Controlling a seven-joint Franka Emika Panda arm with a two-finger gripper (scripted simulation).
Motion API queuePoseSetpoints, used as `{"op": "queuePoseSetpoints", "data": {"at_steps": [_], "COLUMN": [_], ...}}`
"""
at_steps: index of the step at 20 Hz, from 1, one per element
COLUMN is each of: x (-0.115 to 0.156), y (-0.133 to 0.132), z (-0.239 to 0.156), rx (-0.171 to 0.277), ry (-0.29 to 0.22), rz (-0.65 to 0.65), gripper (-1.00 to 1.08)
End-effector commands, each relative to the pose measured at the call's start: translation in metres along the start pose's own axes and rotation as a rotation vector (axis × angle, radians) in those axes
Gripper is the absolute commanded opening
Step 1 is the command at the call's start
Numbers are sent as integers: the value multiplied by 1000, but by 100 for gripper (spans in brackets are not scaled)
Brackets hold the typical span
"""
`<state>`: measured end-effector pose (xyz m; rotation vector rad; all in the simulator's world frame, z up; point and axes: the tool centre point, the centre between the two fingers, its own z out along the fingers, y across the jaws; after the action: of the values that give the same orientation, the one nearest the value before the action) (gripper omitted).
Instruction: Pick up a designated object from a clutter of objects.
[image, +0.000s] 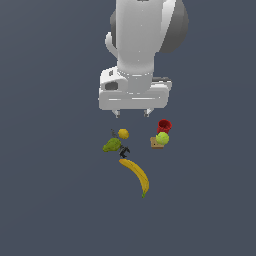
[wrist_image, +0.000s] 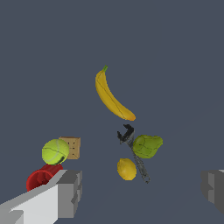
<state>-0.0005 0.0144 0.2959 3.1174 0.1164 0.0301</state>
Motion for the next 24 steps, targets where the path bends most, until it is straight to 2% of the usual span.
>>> {"op": "queuePoseSetpoints", "data": {"at_steps": [1,11,24], "x": [-3,-29,-88], "y": [2,12,22], "z": [13,88,179], "rx": [2,13,24], "ry": [-1,-6,-9], "rz": [-32,-227,-498], "gripper": [100,100,100]}}
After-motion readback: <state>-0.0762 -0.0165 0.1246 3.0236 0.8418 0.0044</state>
